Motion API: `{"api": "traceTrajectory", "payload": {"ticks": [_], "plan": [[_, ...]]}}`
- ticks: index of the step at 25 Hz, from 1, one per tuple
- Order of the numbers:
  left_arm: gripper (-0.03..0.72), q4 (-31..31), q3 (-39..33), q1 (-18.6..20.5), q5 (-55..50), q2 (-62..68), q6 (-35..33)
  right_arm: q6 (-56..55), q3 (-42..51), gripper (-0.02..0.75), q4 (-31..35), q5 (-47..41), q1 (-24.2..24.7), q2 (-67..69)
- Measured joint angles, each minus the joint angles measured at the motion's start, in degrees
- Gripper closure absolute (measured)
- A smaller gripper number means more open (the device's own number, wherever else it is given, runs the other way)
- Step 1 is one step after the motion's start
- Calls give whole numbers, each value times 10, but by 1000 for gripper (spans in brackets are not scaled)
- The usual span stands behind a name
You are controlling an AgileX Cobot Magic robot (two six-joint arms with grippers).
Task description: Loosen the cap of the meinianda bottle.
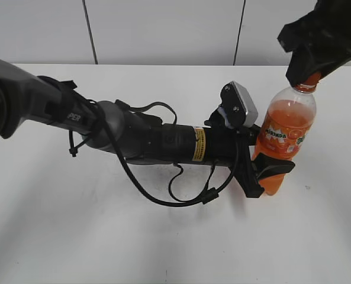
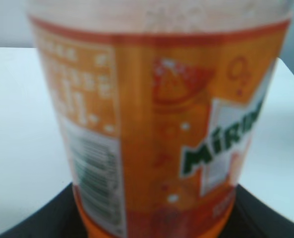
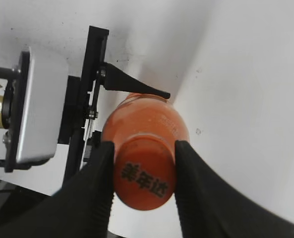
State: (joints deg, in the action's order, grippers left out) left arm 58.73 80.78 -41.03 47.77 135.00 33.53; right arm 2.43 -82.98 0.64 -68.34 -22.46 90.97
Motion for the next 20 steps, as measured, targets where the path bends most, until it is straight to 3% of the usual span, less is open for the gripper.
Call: {"api": "traceTrajectory", "payload": {"ticks": [2, 6, 8, 20], "plan": [[288, 0, 0, 0, 0, 0, 0, 102, 0, 466, -2, -2, 0, 0], [288, 0, 0, 0, -1, 0, -1, 455, 0, 466, -12, -8, -1, 0], [288, -2, 0, -1, -2, 0, -2, 567, -1, 465, -21, -12, -2, 0], [288, -6, 0, -1, 9, -1, -3, 642, -29, 465, -6, -31, -1, 3]]}}
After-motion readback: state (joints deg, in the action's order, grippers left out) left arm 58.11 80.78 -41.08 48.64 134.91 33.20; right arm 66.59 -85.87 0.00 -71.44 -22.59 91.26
